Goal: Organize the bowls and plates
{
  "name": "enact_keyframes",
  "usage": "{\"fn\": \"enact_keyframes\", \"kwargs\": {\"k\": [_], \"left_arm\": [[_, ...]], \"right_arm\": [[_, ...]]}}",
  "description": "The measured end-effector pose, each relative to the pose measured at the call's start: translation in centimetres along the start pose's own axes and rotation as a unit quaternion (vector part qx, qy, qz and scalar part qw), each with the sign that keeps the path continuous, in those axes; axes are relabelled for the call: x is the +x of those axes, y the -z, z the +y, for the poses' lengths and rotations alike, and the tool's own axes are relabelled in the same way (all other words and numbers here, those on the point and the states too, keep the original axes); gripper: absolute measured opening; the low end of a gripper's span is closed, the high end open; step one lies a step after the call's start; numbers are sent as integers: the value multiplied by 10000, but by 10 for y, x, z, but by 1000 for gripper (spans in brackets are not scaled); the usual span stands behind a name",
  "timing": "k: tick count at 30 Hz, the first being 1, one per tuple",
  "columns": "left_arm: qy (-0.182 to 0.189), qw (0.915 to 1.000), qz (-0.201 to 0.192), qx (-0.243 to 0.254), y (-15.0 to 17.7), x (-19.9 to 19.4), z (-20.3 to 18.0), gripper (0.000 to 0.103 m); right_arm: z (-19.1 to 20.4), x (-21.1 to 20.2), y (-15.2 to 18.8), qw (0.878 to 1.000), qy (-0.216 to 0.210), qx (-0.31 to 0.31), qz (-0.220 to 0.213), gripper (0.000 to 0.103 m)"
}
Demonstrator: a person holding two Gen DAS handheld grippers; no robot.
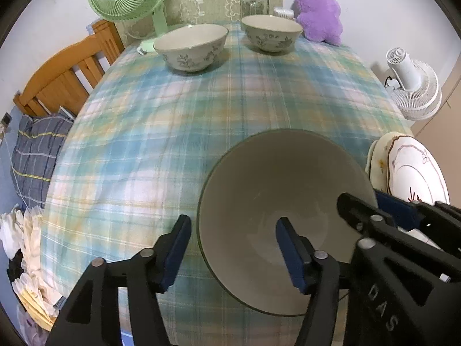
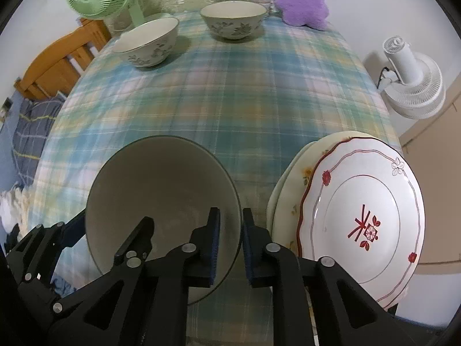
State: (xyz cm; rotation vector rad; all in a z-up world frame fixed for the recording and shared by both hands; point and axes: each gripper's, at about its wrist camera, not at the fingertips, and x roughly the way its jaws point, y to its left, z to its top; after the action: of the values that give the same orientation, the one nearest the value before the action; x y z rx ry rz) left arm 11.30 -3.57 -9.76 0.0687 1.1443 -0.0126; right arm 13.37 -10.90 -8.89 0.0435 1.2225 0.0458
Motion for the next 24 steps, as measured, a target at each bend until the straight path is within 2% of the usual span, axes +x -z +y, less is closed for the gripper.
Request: {"fn": "enact_keyframes", "kwargs": {"k": [1, 4, 7, 10, 17, 24], "left_arm": [[-28, 10000, -31, -46, -1, -2, 1, 66], [-85, 9996, -115, -246, -3, -8, 9, 74], [-99, 9991, -218, -339, -5, -15, 12, 77], [-101, 9989, -311, -333, -8, -23, 13, 80], [-97, 9982, -445, -393, -22, -34, 18, 81], [-83, 9967, -673, -453, -54, -46, 42, 81]], "right_arm": [[0, -2, 0, 10000, 0, -20, -40, 38], [-3, -10, -4, 9998, -1, -38, -186, 54], [-5, -17, -7, 9994, -54, -68, -337, 61], [-3, -24, -10, 9989, -113, -116, -439, 64], [13, -36, -26, 9975, -189, -311, -604, 64], [32, -50, -53, 9956, -67, -283, -888, 64]]}}
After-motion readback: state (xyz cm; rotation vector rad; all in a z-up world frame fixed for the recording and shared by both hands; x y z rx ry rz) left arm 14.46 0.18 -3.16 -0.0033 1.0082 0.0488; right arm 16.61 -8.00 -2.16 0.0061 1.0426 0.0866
